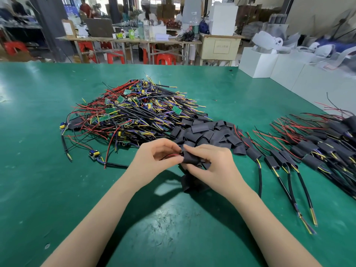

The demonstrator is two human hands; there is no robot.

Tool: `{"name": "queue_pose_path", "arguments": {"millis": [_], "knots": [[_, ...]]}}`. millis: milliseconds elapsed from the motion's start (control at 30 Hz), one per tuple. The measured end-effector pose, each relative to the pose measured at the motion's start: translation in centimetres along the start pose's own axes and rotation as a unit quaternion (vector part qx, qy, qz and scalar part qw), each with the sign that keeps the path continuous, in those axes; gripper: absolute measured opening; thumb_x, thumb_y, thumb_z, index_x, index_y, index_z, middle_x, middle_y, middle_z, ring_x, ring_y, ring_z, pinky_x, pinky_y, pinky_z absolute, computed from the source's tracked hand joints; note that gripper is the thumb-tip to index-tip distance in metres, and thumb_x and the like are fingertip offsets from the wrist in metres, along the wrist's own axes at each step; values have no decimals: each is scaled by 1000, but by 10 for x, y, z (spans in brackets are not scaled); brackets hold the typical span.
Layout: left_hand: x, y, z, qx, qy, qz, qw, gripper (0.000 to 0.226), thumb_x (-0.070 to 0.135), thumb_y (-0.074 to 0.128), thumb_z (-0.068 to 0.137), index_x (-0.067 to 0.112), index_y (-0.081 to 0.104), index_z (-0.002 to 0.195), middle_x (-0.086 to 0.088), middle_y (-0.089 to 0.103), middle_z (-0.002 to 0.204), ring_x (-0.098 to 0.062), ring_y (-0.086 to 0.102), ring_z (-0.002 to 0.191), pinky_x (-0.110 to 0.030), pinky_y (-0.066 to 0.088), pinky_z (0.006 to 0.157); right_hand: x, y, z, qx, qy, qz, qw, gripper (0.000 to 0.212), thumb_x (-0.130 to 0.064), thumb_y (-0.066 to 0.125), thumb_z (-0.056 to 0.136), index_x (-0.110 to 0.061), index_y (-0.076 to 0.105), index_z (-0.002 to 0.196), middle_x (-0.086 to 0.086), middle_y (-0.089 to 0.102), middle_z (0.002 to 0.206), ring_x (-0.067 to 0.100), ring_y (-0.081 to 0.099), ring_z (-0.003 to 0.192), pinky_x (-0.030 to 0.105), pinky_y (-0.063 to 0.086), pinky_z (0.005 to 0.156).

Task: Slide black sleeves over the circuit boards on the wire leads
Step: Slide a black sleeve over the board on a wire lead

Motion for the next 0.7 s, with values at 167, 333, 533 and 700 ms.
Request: {"name": "queue_pose_path", "arguments": {"millis": [167,333,533,700], "knots": [[7,-7,0,57,30,54,996,13,9,71,86,15,72,97,3,73,94,-10,68,89,-21,52,84,1,-9,0,40,-58,-138,988,37,-11,80,70,-13,73,106,0,71,88,22,66,78,34,53,68],[15,-21,-4,211,79,195,955,20,12,69,88,14,69,108,6,67,105,0,60,98,-11,43,87,6,-48,-2,240,-104,-234,936,24,-23,72,85,-18,73,108,-6,73,92,14,67,69,28,51,53],[19,-15,-6,187,116,260,940,18,6,67,88,9,69,106,4,66,101,-7,59,97,-11,41,88,39,-96,-12,325,102,-342,876,21,-25,72,84,-18,73,103,5,71,88,29,64,67,30,44,50],[16,-15,-4,173,116,277,938,18,4,67,87,10,69,105,6,65,99,-10,59,96,-10,39,87,94,-100,-31,6,458,-383,802,27,-25,69,82,-4,65,100,21,63,100,37,60,98,38,49,71]]}}
Point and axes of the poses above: each hand's wrist, its own z-axis towards the middle knuckle, its own y-axis out of the palm, x = y × z, the point moved 4 cm from there along z, towards the middle knuckle
